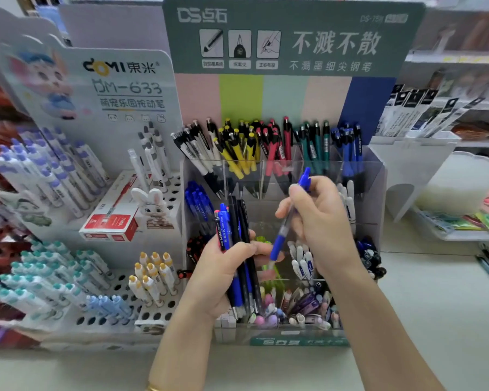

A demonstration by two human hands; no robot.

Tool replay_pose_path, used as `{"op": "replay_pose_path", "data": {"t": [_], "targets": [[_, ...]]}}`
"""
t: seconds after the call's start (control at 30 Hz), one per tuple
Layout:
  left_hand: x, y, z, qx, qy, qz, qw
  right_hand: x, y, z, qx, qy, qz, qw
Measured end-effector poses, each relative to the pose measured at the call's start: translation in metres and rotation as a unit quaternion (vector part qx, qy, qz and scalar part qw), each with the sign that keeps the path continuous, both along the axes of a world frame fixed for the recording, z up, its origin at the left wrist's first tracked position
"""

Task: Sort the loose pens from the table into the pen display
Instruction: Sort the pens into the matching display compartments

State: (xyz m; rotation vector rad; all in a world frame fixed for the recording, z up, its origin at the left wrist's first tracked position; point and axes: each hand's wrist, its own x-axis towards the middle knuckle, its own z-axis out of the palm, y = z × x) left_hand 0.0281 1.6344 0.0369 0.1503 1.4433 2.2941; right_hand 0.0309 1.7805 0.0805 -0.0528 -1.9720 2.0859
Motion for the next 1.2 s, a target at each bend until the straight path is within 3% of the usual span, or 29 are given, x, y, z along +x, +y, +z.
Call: {"op": "replay_pose_path", "data": {"t": [0.17,0.37,0.57,0.63,0.77,0.87,1.07,1.2], "targets": [[0.002,-0.010,-0.006,-0.028,0.039,0.021,0.999,-0.009,-0.002,0.004,0.143,-0.013,0.044,0.989],[0.006,-0.023,-0.004,0.092,0.039,-0.071,0.993,-0.012,-0.019,0.009,0.127,-0.026,0.110,0.985],[0.008,-0.024,-0.002,-0.023,0.083,-0.049,0.995,-0.013,-0.029,-0.003,0.235,-0.026,0.100,0.966],[0.007,-0.023,-0.003,-0.027,0.080,-0.047,0.995,-0.013,-0.026,-0.006,0.218,-0.015,0.099,0.971],[0.006,-0.016,-0.001,0.009,0.065,-0.044,0.997,-0.012,-0.017,-0.011,0.091,-0.036,0.129,0.987],[0.006,-0.010,0.001,0.006,0.055,-0.025,0.998,-0.010,-0.012,-0.015,0.059,-0.041,0.080,0.994],[0.003,-0.002,0.003,-0.041,0.043,-0.019,0.998,-0.009,0.002,-0.010,0.118,-0.069,0.040,0.990],[-0.003,-0.005,-0.001,-0.101,0.022,0.061,0.993,-0.011,0.027,0.015,0.144,0.033,-0.080,0.986]]}}
